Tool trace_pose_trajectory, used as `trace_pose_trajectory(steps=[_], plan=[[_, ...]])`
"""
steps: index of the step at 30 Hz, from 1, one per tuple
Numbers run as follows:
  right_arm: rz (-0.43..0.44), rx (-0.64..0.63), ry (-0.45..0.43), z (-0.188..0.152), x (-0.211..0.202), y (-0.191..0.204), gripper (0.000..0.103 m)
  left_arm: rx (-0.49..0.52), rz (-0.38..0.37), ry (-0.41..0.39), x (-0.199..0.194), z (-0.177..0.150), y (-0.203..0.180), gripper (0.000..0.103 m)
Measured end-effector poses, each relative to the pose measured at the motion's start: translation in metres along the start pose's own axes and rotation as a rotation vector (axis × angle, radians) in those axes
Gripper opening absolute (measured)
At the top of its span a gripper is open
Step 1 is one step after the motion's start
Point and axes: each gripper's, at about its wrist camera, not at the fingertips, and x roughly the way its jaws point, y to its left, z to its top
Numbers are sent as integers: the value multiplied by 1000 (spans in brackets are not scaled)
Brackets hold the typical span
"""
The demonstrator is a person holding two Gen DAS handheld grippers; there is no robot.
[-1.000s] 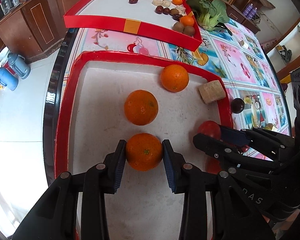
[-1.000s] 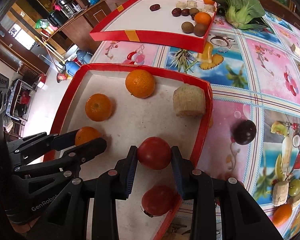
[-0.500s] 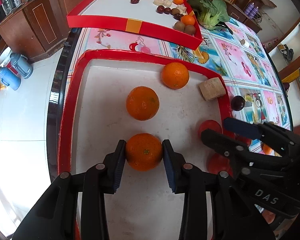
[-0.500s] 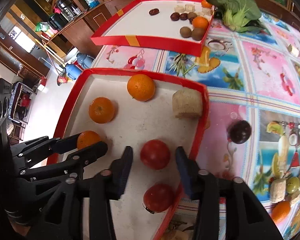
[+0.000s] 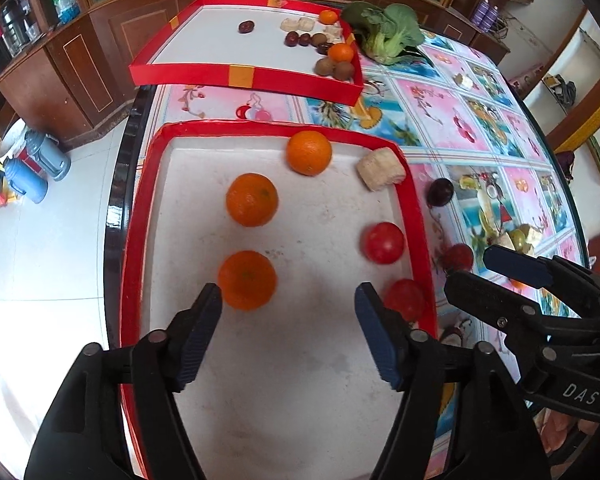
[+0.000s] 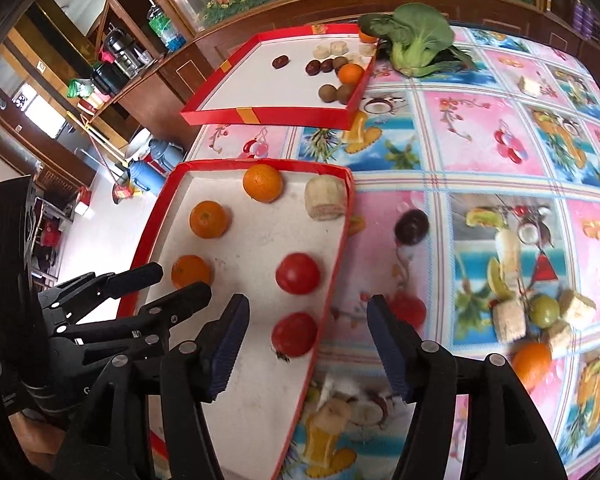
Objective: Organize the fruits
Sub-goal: 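Lower the orange into the white tray and open the left tool, then grasp an orange with the right tool while the left tool grasps a red tomato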
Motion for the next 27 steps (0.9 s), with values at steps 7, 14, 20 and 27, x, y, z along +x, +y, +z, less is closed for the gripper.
trace_pose_trajectory(steps=[7, 14, 20, 27], plan=[[-10, 23, -16, -28, -20, -13, 70, 59, -4, 3, -9, -15, -22, 71], [-47, 89, -24, -62, -42, -46, 72, 96, -34, 7, -18, -32, -40, 71], [-87, 188, -6, -99, -52, -83, 72, 151, -92, 53, -17, -50, -62, 71], [-116, 322, -3, -127, -62, -128, 72, 237, -120, 69, -15, -56, -96, 71]])
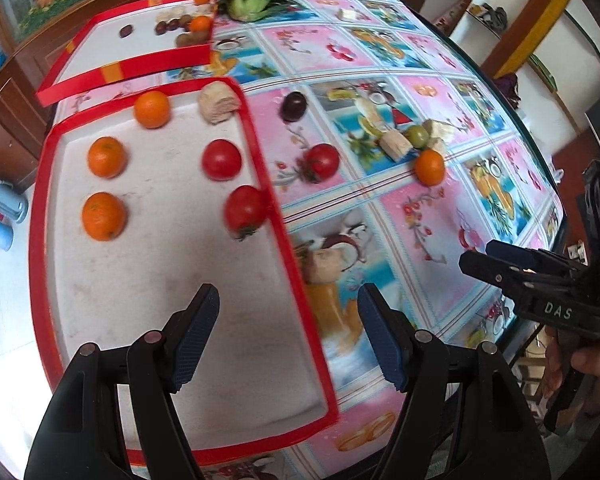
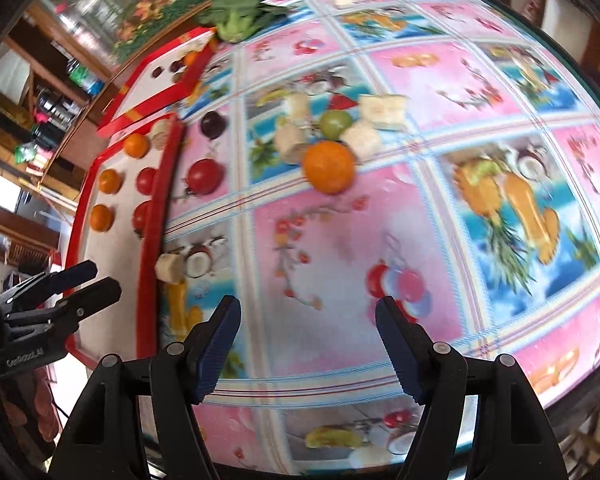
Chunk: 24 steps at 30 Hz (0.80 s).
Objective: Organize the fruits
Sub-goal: 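Grasp an orange with the right tool while the left tool grasps a red tomato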
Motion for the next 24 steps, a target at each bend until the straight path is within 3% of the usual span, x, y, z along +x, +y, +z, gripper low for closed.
trace_pose_trajectory(steps=[10, 19, 21, 24], plan=[[-5, 27, -16, 3, -8, -22, 72, 22, -23, 21, 13, 18, -21, 71], [4, 8, -36, 41, 4, -15, 72, 16, 7, 29, 35, 63, -22, 71], [30, 7, -22, 50, 12, -10, 71, 14, 16, 35, 42, 72, -20, 71], [37, -8, -9, 60, 22, -4, 60, 18, 46, 50, 54, 85, -18, 71]])
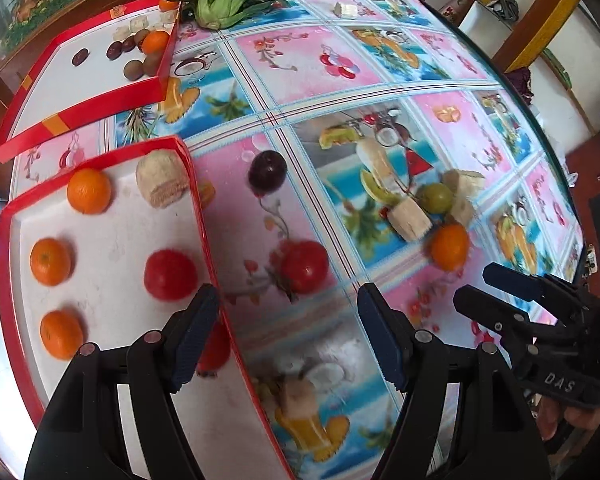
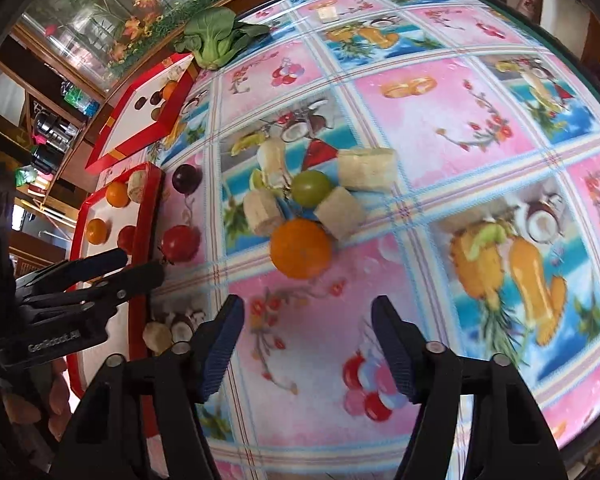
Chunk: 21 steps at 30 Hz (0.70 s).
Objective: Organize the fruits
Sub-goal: 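Grasp an orange with the right tool while the left tool grasps a red tomato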
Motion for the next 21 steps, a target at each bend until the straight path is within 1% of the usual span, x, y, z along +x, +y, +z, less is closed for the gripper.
trace_pose_trajectory(steps=[4, 8, 12, 14, 17, 19, 21], plan=[[-9, 7, 12, 8, 10, 1, 59, 25, 48, 6, 9, 9, -3, 71], [-10, 13, 25, 15, 17, 1, 53, 36, 74, 16, 13, 11, -4, 71], [-37, -9, 26, 20, 22, 2, 48, 36, 64, 1, 7, 10, -2, 71], [-39, -29, 24, 22, 24, 5, 38, 53, 66, -17, 1, 10, -3, 71], [-41, -48, 21, 21, 24, 6, 36, 99, 58, -38, -5, 12, -10, 71], [-36, -51, 23, 19, 24, 6, 36, 133, 57, -31, -4, 14, -18, 70], [-26, -39, 29, 17, 23, 4, 36, 160, 70, -11, 4, 15, -24, 64]])
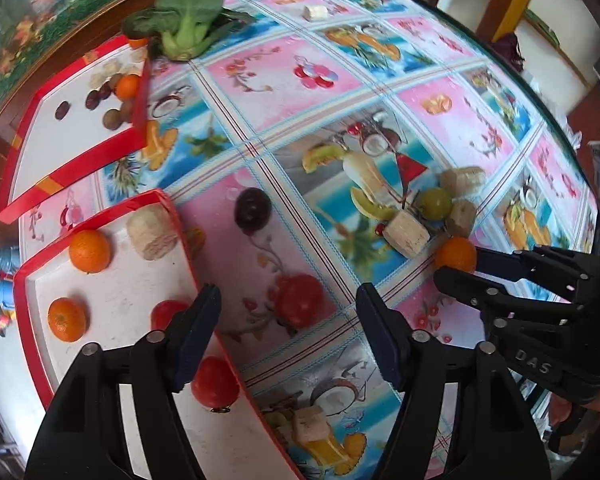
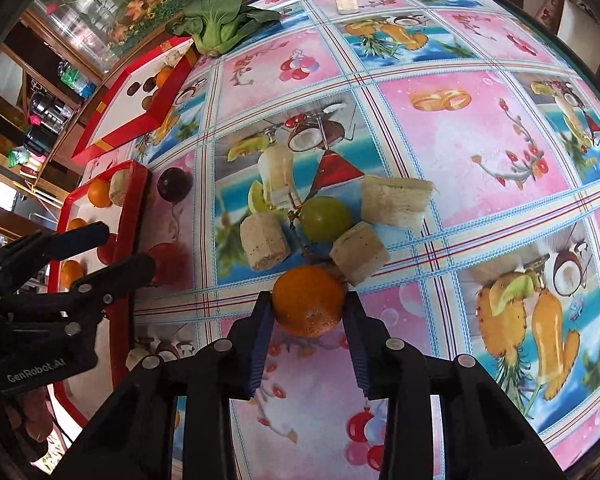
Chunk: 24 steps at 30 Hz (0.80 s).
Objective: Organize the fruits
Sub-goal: 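Grasp an orange with the right tool while the left tool grasps a red tomato, then carry the orange and the tomato over the white tray with both tools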
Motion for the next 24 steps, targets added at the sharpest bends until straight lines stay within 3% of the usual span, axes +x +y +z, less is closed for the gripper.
trace_pose_trajectory(steps=[4, 9, 10, 13, 24], plan=[[1, 5, 11, -7, -4, -3, 36, 20, 34, 34, 17, 0, -4, 58], [-11, -8, 13, -16, -8, -5, 36, 0, 28, 58, 30, -2, -2, 38], [-15, -12, 13, -17, -9, -5, 36, -9, 16, 50, 29, -3, -2, 27], [-22, -22, 9, -20, -11, -3, 36, -19, 17, 41, 28, -6, -4, 27], [-3, -73, -2, -29, -21, 18, 36, -114, -120, -15, -5, -31, 3, 27]])
